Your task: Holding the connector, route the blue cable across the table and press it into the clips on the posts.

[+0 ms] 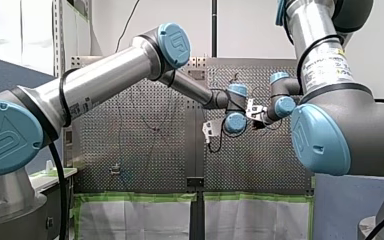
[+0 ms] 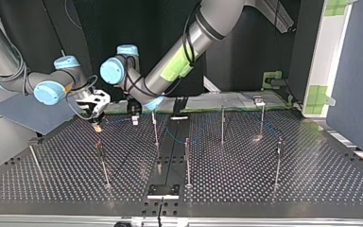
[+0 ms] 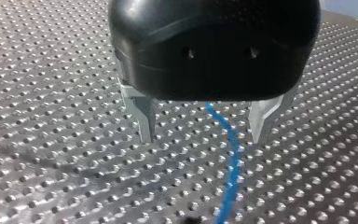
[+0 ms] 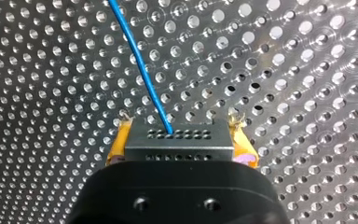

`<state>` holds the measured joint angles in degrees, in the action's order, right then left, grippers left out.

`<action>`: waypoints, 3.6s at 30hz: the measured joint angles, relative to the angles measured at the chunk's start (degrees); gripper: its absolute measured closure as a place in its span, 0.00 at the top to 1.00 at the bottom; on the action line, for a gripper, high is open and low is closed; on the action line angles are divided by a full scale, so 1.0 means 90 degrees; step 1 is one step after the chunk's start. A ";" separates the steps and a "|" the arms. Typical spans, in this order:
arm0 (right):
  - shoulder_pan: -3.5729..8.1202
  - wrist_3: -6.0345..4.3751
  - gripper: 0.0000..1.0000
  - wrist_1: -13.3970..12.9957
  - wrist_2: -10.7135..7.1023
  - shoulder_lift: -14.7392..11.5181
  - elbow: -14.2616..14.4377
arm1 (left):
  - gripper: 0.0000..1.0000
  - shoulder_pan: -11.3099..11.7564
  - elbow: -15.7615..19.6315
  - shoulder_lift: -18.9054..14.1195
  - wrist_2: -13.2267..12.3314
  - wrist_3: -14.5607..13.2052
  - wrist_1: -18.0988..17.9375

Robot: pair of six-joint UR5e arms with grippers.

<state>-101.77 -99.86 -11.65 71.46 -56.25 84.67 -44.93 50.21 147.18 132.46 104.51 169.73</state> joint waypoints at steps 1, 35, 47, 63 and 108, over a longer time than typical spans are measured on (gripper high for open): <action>0.0003 0.0000 0.00 0.0000 0.0000 0.0001 0.0000 | 1.00 -0.0007 0.0051 0.0006 -0.0006 0.0007 -0.0028; 0.0020 0.0020 0.00 0.0007 -0.0122 -0.0005 -0.0036 | 0.00 0.0015 0.0077 0.0007 -0.0031 0.0161 -0.0166; 0.0012 0.0073 0.00 0.0052 -0.0146 -0.0032 -0.0079 | 0.42 0.0003 -0.0062 0.0011 -0.0034 0.0199 0.0032; -0.0050 0.0456 0.00 0.0538 -0.0520 -0.0165 -0.0076 | 0.78 0.0038 -0.0063 0.0009 -0.0116 0.0261 0.0061; 0.0056 -0.0160 0.00 0.0608 -0.0794 -0.1233 -0.0356 | 0.00 -0.0129 -0.0331 -0.0978 0.0501 0.0458 0.0846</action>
<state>-101.26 -101.30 -6.18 64.32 -67.35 81.47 -46.09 47.23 138.38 136.97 108.64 177.34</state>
